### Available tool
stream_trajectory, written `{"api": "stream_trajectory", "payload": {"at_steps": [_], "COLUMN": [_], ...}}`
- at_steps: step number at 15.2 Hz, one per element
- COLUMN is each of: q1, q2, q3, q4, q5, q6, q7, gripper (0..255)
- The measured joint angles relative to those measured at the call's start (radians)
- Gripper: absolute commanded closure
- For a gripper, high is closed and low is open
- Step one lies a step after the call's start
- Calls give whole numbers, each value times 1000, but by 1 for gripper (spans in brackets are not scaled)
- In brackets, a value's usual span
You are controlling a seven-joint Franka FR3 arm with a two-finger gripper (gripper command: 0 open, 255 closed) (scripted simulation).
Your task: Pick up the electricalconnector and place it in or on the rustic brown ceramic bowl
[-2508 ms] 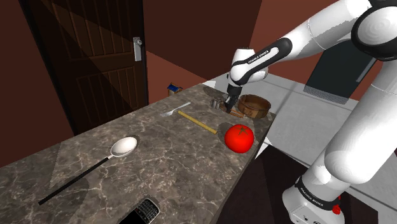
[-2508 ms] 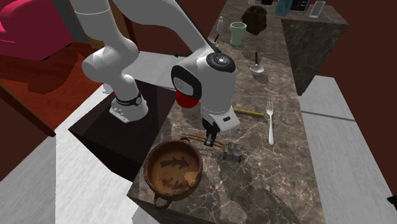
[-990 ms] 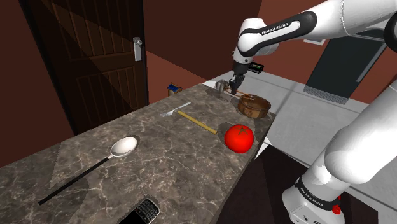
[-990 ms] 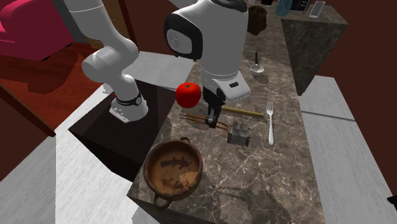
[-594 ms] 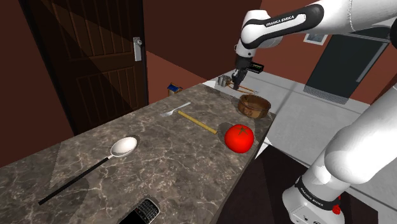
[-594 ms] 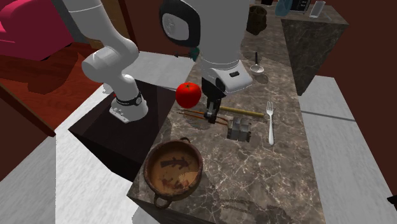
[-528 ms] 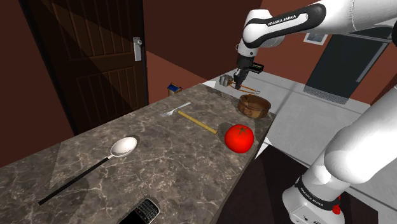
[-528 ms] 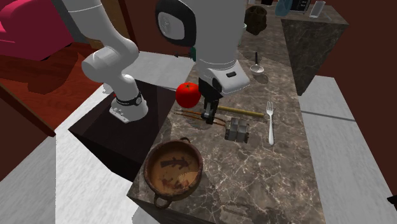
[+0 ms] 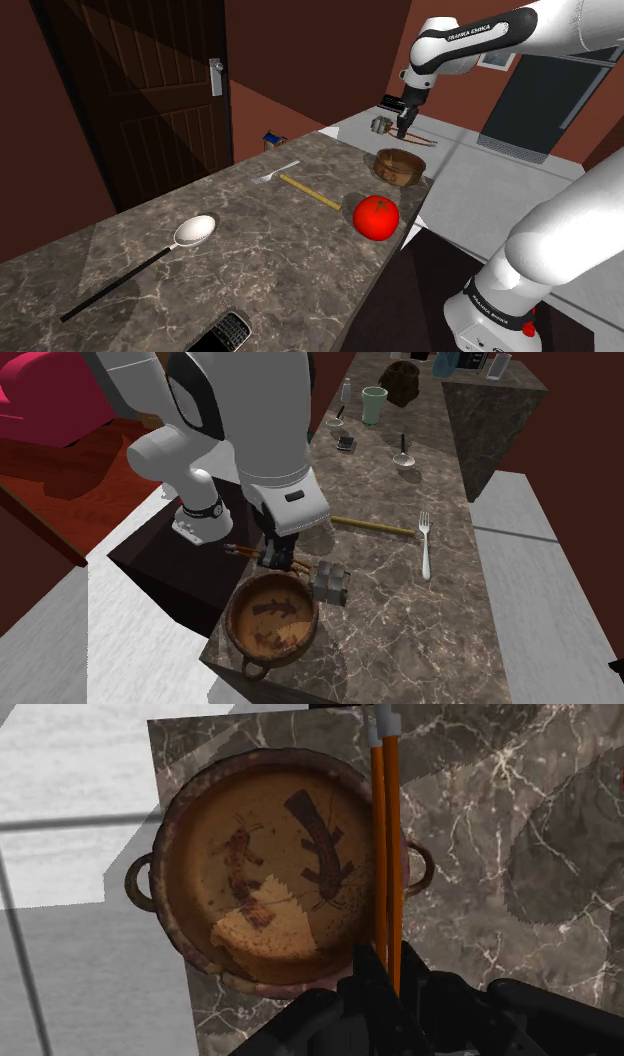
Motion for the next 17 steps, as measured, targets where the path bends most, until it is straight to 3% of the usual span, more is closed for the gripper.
{"api": "stream_trajectory", "payload": {"at_steps": [4, 17], "q1": [-25, -27], "q2": [2, 65], "q3": [-37, -51], "q4": [-13, -126], "q5": [-8, 3], "q6": [17, 191], "q7": [-58, -71], "gripper": [255, 255]}}
